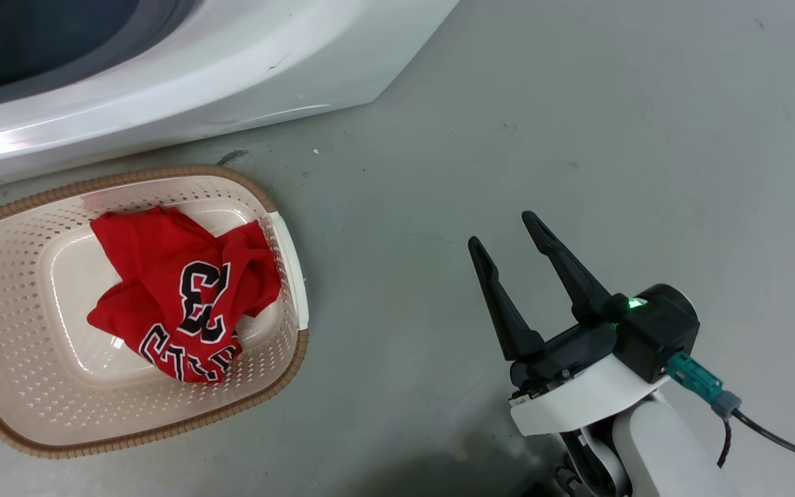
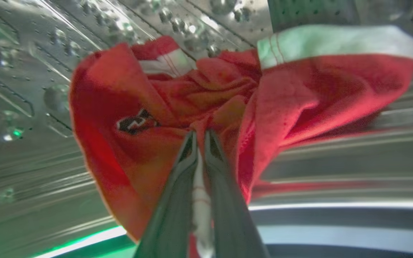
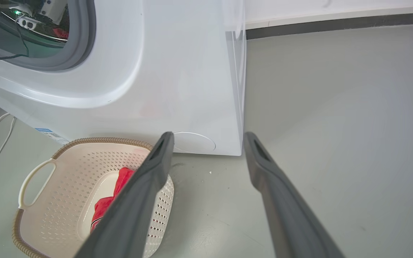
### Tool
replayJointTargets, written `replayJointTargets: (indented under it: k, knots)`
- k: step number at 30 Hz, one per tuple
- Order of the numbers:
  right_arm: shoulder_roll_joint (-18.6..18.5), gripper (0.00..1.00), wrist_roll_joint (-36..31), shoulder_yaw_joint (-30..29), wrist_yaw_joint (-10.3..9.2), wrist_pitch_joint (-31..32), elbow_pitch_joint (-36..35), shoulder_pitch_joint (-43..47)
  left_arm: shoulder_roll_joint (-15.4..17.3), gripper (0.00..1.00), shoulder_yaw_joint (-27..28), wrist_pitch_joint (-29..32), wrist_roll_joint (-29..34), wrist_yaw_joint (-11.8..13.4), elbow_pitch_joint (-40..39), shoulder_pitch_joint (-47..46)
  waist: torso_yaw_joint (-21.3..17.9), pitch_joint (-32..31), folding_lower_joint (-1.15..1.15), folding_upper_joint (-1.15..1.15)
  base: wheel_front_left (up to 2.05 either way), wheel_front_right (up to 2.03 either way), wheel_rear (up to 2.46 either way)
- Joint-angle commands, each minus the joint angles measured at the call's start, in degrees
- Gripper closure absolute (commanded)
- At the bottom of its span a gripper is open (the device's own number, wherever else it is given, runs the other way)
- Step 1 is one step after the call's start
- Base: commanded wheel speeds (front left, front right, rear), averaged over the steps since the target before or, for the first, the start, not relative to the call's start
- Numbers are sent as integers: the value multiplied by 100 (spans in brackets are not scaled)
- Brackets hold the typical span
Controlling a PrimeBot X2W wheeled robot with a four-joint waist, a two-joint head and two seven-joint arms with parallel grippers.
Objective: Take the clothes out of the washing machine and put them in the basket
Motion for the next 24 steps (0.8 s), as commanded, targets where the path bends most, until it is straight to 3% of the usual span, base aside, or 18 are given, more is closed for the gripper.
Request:
replayJointTargets:
  k: [1,12,24]
  knots:
    - [13,0,36,-3,-4,-32,33,-85,78,100,-16,-487,41,250,-290,201,23,-68,-1,0,0,0,0]
    - [12,0,-82,-167,-4,-28,96,-25,-91,100,311,-2333,-443,604,-893,967,142,-641,-1,0,0,0,0]
    - [12,0,-94,-315,-4,121,97,273,-352,100,602,-4105,-930,633,-724,1759,201,-1516,-1,0,0,0,0]
